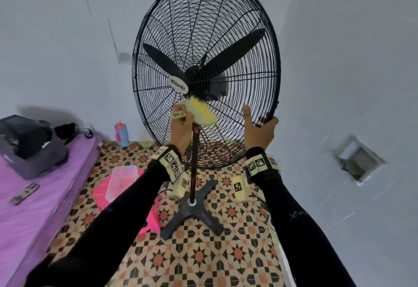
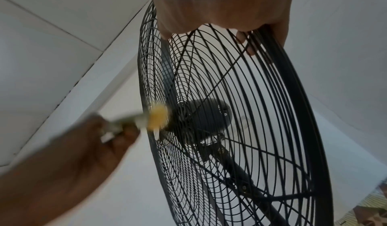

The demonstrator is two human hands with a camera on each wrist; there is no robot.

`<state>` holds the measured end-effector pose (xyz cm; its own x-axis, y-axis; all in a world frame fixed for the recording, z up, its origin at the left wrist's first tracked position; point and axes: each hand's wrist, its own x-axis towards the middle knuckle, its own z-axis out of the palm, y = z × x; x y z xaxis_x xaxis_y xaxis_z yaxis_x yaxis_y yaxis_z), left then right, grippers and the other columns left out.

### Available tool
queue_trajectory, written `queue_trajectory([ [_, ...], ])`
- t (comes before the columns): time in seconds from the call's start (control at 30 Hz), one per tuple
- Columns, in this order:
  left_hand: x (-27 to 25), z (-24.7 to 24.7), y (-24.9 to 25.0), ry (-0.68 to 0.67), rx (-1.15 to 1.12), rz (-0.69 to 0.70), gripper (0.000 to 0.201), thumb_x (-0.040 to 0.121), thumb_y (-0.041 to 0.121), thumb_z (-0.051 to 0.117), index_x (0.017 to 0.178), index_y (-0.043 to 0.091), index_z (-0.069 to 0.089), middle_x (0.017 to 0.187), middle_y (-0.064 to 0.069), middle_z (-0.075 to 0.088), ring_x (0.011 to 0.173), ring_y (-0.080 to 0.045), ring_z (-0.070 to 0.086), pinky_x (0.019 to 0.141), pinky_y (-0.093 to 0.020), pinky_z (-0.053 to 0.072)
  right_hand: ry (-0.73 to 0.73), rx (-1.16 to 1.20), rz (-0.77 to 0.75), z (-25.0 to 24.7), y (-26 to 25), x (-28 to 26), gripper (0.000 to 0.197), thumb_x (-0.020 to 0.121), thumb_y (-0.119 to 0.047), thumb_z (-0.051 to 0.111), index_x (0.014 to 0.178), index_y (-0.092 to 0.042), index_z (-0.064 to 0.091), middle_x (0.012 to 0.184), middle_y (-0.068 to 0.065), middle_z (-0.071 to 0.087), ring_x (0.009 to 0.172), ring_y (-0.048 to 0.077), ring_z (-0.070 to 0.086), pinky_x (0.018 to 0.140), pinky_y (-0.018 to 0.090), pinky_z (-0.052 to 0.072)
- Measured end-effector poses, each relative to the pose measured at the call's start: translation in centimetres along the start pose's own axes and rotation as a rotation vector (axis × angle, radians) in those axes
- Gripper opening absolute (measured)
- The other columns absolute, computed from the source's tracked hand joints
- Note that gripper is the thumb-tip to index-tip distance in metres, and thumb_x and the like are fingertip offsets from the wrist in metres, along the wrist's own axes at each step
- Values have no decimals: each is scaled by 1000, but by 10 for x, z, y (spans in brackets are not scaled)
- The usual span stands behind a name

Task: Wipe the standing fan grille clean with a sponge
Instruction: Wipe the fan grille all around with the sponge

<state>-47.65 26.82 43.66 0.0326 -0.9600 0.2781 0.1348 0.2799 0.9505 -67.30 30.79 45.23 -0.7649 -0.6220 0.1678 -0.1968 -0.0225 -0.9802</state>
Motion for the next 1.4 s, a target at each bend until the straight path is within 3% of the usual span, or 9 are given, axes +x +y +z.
queue_trajectory([
  [0.17,-2,20,3,-53,7,103,13,104,13,45,115,14,39,109,-15,52,82,-31,54,53,-25,52,9,2,-20,5,-1,-2,92,70,-79,72,134,-19,43,126,0,57,115,21,56,98,31,46],
  [0.3,-18,7,-28,-32,46,-36,28,102,17,49,124,3,39,104,-2,55,82,-10,61,74,-46,54,4,13,-11,-1,2,3,93,71,-77,73,136,-18,41,122,-4,52,111,17,51,101,33,44],
  [0.43,-3,17,2,-46,-25,21,21,108,4,44,128,5,40,114,-16,57,81,-25,59,59,-28,54,-6,7,-16,-1,0,0,94,72,-75,73,138,-16,41,127,-5,53,115,17,53,103,29,43],
  [0.57,-8,27,1,-46,-22,80,16,107,1,43,119,11,40,116,-22,55,76,-21,59,50,-19,51,1,7,-20,2,-1,-3,97,70,-79,72,138,-17,42,132,3,57,121,24,56,103,36,47],
  [0.7,-25,11,-20,-52,37,-14,19,107,4,45,106,23,43,112,-7,57,88,-30,59,68,-45,58,1,13,-25,-1,3,3,96,71,-77,72,139,-17,40,131,1,55,116,19,53,103,35,46],
  [0.87,-7,31,11,-54,-45,85,13,109,8,43,120,14,41,115,-19,57,77,-20,61,55,-21,53,0,0,-33,0,3,1,94,70,-78,72,136,-18,42,125,-2,55,116,20,55,97,32,47],
  [1.13,-44,21,-34,54,-42,-99,19,107,2,46,116,18,44,116,-15,57,80,-18,61,55,-19,55,11,10,-25,-3,5,4,101,65,-85,69,136,-17,42,130,2,58,120,24,58,104,45,51],
  [1.3,-24,38,7,-68,-88,93,7,108,4,44,110,7,38,105,-16,51,74,-25,52,51,-23,48,-21,-6,-27,0,1,-2,96,71,-78,72,138,-17,41,132,2,56,120,21,54,102,34,46],
  [1.4,-34,43,-5,-48,-58,86,18,107,0,42,101,15,35,94,-3,47,70,-13,53,53,-26,48,-34,-24,-57,1,-1,-5,91,73,-77,71,134,-17,40,124,-3,51,114,17,51,101,34,44],
])
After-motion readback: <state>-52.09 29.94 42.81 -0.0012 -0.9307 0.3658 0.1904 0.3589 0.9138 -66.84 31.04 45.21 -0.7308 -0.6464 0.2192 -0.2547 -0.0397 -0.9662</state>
